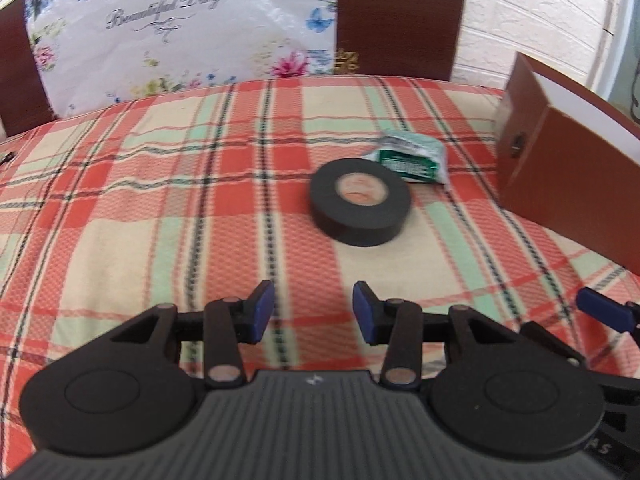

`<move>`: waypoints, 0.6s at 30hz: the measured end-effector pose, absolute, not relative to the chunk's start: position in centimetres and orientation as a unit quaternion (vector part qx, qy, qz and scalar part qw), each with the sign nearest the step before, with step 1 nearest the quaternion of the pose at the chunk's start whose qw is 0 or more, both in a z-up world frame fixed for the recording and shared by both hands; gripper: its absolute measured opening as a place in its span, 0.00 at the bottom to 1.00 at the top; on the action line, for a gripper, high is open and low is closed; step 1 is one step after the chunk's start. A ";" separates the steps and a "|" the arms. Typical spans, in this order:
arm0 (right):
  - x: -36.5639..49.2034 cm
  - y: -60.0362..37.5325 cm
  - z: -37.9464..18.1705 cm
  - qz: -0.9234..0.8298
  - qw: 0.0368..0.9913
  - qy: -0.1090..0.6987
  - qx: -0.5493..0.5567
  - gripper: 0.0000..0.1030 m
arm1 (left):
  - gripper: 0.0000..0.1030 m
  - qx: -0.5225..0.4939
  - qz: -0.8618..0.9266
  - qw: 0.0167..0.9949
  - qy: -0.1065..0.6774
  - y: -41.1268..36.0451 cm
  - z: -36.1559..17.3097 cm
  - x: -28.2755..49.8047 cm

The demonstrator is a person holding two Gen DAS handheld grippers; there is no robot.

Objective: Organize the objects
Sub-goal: 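Withdraw the left tool from the box back over the table, then grasp the black electrical tape roll with the right tool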

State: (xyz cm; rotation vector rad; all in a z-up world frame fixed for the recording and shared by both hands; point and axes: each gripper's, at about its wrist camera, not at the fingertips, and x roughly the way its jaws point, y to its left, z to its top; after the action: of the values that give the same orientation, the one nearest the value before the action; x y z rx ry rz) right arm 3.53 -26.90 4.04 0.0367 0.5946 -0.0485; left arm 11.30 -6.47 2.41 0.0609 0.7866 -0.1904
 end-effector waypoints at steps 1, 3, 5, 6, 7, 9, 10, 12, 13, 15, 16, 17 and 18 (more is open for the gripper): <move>3.7 -26.7 4.0 -0.021 0.955 0.295 0.014 0.68 | 0.45 0.029 -0.085 0.920 0.382 -5.9 2.2 11.5; 4.1 -26.1 3.9 -0.014 0.954 0.301 0.007 0.68 | 0.45 0.025 -0.074 0.925 0.373 -4.8 2.0 11.9; 4.6 -25.4 3.8 -0.006 0.953 0.304 0.001 0.68 | 0.48 0.028 -0.061 0.930 0.362 -3.9 1.7 12.2; 4.9 -25.1 3.8 -0.001 0.952 0.306 -0.003 0.68 | 0.49 0.029 -0.055 0.932 0.356 -3.5 1.6 12.4; 5.3 -24.8 3.7 0.004 0.952 0.307 -0.008 0.68 | 0.53 0.029 -0.052 0.935 0.349 -3.0 1.4 12.5; 6.2 -23.8 3.7 0.016 0.951 0.308 -0.022 0.71 | 0.56 0.030 -0.046 0.942 0.331 -2.2 0.9 12.7; 6.8 -23.4 3.6 0.024 0.950 0.309 -0.031 0.74 | 0.59 0.031 -0.042 0.946 0.319 -1.8 0.6 12.7; 8.0 -22.5 3.5 0.037 0.948 0.312 -0.046 0.74 | 0.64 0.025 -0.031 0.955 0.295 -0.8 0.1 12.8; 8.8 -22.2 3.5 0.043 0.948 0.312 -0.052 0.75 | 0.64 0.003 -0.034 0.956 0.291 0.0 0.0 12.9; 10.4 -21.6 3.5 0.051 0.947 0.310 -0.060 0.75 | 0.64 -0.015 -0.018 0.957 0.288 0.6 0.1 13.1; 11.2 -21.3 3.4 0.055 0.947 0.309 -0.063 0.75 | 0.64 -0.017 -0.013 0.958 0.287 0.7 0.0 13.3; 12.1 -21.1 3.4 0.058 0.947 0.309 -0.064 0.75 | 0.64 -0.018 -0.012 0.958 0.284 0.7 0.0 13.2; 12.9 -20.9 3.4 0.060 0.947 0.310 -0.063 0.75 | 0.64 -0.015 -0.010 0.959 0.282 0.6 -0.1 13.3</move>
State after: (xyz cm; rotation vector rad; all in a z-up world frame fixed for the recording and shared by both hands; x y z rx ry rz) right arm 12.90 -20.87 3.38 -0.1292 0.6313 0.1220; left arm 13.26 0.59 -0.06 -0.0296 0.5727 -0.0210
